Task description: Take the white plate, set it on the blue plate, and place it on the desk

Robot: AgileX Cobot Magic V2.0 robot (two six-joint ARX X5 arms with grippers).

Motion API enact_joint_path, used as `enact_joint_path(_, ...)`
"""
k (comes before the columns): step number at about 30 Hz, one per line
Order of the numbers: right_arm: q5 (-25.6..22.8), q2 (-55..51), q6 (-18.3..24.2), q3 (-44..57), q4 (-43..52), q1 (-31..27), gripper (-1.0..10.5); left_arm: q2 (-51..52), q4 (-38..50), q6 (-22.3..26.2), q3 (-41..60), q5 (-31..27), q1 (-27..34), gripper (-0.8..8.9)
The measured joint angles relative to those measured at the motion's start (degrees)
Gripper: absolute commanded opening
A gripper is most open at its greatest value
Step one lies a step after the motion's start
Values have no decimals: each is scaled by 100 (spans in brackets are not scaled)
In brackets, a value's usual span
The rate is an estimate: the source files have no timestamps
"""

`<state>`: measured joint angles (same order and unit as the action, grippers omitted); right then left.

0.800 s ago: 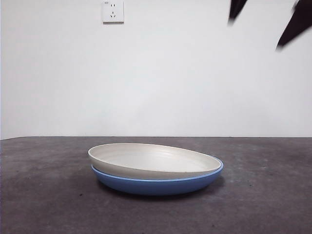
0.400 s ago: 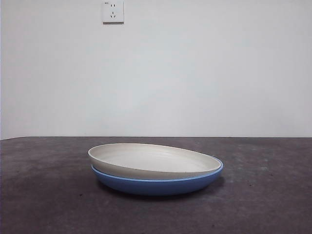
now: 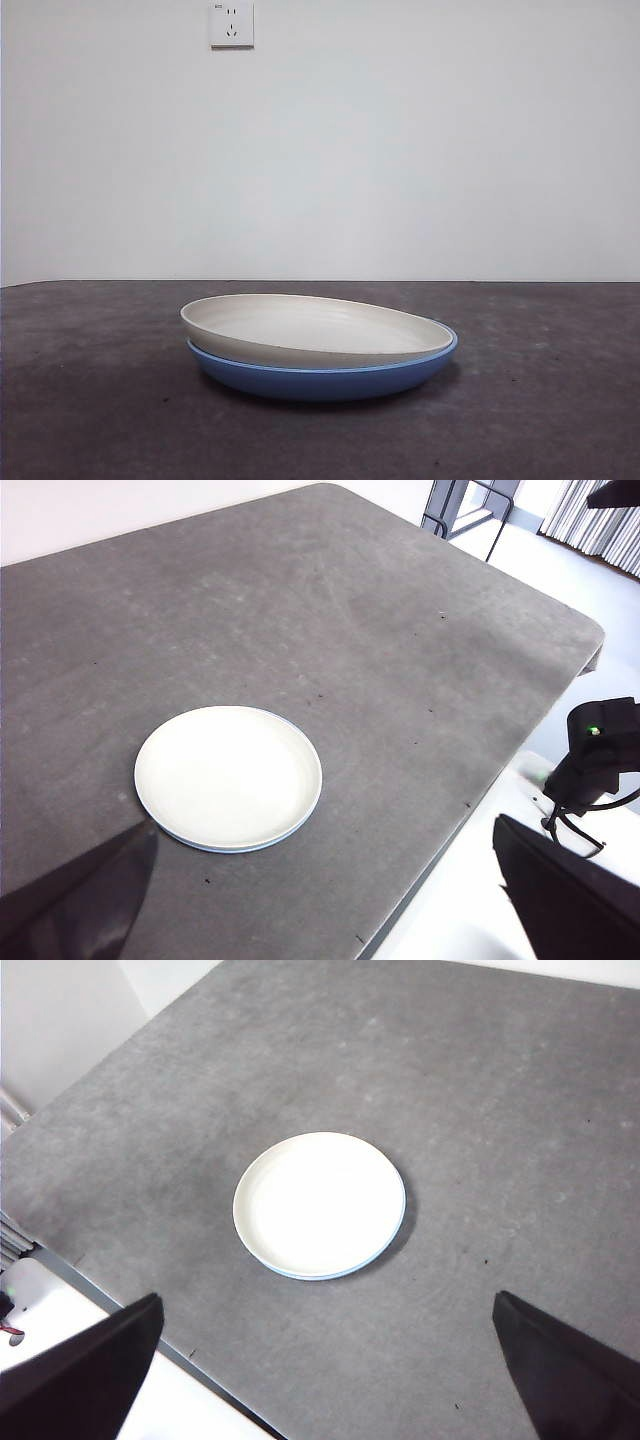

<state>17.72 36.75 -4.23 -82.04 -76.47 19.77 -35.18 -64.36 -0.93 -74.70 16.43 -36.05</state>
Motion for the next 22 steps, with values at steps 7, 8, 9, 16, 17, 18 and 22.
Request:
enact_joint_path(7,0,20,44,0,0,0,180,0,61,0,0,0,0,258)
enact_joint_path(8,0,20,55,0,0,0,-6,0,61,4,0,0,0,62)
enact_joint_path(9,2,20,66,0,0,0,19,0,59,2,0,0,0,-1)
enact_joint_path(16,7,20,120,0,2,0,23,0,57,0,0,0,0,27)
enact_joint_path(17,7,20,122,0,2,0,23,0,57,2,0,0,0,27)
enact_joint_path(18,7,20,122,0,2,0,23,0,57,2,0,0,0,27)
enact_joint_path(22,7,20,125,0,2,0,23,0,57,0,0,0,0,27)
